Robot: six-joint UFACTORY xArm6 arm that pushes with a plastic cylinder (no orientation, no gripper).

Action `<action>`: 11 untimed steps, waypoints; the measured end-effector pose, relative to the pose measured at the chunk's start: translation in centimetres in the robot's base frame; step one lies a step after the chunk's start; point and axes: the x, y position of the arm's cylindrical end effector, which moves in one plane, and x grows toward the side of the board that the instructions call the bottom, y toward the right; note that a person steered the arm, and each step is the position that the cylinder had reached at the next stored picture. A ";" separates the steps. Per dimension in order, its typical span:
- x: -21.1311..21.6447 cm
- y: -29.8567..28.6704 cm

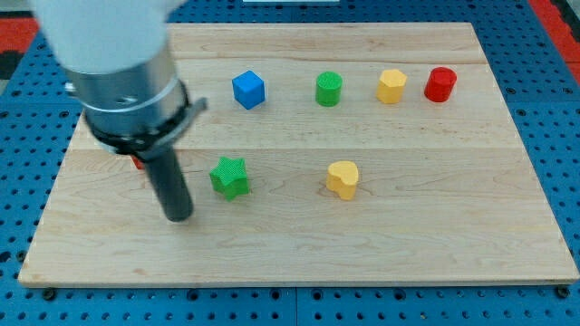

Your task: Push the red star diagonal to the top left of the green star

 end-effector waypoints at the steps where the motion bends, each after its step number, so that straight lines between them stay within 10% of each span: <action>1: -5.6 -0.1; 6: -12.1 -6.1; 11: -9.5 -10.8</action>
